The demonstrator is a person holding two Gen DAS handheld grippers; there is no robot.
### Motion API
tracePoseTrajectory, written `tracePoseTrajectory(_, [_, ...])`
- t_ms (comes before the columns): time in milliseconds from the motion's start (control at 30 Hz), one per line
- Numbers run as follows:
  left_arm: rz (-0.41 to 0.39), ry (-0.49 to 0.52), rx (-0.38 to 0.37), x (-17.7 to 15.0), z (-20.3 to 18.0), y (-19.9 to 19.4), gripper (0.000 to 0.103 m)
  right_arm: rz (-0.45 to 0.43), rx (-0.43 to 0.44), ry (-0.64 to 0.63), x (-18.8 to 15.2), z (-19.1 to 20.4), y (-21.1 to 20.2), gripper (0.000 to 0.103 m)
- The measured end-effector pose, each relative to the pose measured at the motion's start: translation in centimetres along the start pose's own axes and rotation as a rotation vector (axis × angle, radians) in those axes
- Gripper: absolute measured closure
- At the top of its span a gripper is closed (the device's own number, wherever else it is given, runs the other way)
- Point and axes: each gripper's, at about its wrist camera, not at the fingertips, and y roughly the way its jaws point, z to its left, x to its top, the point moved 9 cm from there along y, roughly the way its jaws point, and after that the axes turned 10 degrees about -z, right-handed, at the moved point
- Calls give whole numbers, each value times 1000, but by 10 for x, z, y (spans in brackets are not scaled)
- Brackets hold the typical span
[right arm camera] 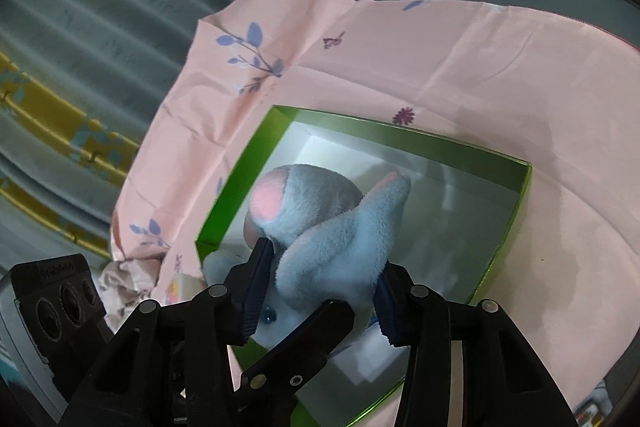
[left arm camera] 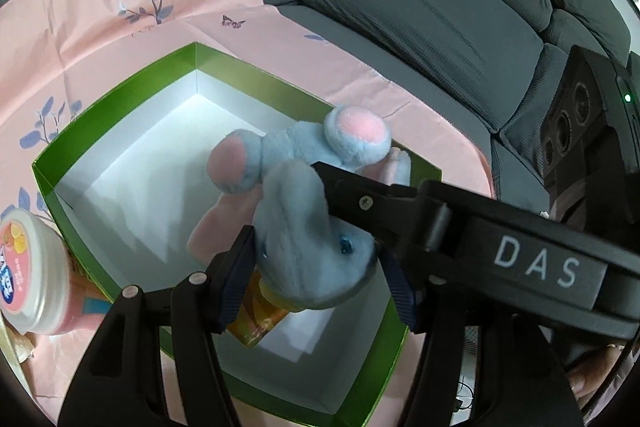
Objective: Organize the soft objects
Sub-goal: 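Carry the plush elephant into the green box and release it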
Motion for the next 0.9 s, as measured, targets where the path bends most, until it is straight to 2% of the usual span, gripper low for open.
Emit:
tracePoseTrajectory(100, [-16, 8, 32, 2, 4, 3, 46, -9, -50, -10, 1, -5, 0, 58])
tracePoseTrajectory(200, [-16, 0, 28, 1, 5, 3, 46, -25, -81, -7, 3, -12, -2, 58])
tracePoseTrajectory(667, [-58, -15, 33, 6, 5, -27, 43, -64, -61, -31, 7, -5, -17, 59])
tracePoseTrajectory(767, [-79, -27, 35, 7, 6, -42, 37, -73, -69, -52, 7, 1, -23, 59])
tracePoseTrajectory(833, [-96, -35, 40, 9, 8, -52, 24, -87, -82, -71, 7, 5, -27, 59])
tracePoseTrajectory(900, [-110, -45, 56, 9, 11, -64, 21, -96, -69, -91, 7, 12, -31, 59])
